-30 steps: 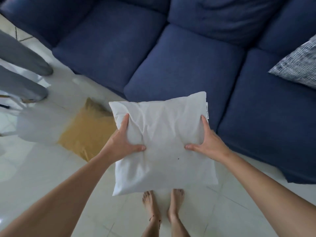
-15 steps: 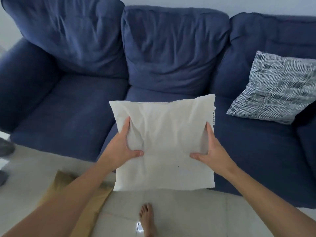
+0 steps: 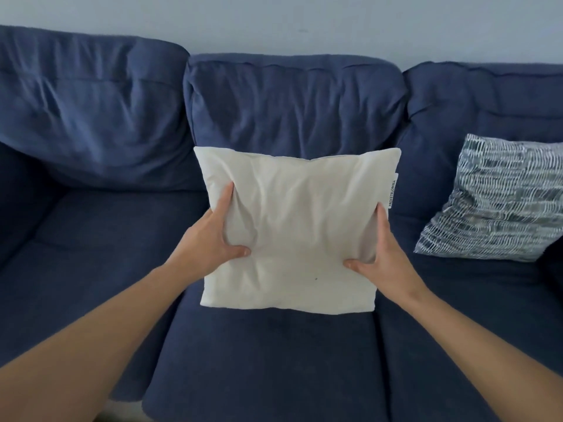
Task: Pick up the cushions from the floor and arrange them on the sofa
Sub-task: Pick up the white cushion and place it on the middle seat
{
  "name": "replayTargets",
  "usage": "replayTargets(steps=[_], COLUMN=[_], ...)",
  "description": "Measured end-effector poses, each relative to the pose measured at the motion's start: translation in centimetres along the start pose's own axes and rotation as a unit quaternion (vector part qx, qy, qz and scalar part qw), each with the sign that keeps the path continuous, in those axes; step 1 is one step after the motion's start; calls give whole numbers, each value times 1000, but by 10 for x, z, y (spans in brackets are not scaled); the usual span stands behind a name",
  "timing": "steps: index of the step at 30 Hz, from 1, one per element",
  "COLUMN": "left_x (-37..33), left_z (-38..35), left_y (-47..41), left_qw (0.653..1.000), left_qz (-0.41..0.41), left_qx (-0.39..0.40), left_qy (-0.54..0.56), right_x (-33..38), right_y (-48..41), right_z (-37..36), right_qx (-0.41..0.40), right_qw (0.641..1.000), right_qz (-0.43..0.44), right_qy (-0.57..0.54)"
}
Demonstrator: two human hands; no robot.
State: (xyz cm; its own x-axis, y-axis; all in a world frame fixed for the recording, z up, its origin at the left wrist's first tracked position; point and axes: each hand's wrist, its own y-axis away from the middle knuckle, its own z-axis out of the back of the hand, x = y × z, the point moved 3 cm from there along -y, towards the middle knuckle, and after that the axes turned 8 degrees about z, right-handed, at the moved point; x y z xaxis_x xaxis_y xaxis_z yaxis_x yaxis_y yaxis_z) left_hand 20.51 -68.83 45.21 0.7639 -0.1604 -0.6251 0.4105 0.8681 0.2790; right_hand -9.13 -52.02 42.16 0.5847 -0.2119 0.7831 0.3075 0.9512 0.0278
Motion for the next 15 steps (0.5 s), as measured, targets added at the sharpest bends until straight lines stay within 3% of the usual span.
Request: replayTargets(steps=[15], left_x=[10], left_z=[-7], left_y=[-179], left_qw=[1000], left_qz=[-9], left_qx=[-27], left_qy=[-11], right_x=[-51], right_y=[-167], right_z=[-24], right_qx=[-26], right_qw=[999], right_qz=[1], right_qy=[27])
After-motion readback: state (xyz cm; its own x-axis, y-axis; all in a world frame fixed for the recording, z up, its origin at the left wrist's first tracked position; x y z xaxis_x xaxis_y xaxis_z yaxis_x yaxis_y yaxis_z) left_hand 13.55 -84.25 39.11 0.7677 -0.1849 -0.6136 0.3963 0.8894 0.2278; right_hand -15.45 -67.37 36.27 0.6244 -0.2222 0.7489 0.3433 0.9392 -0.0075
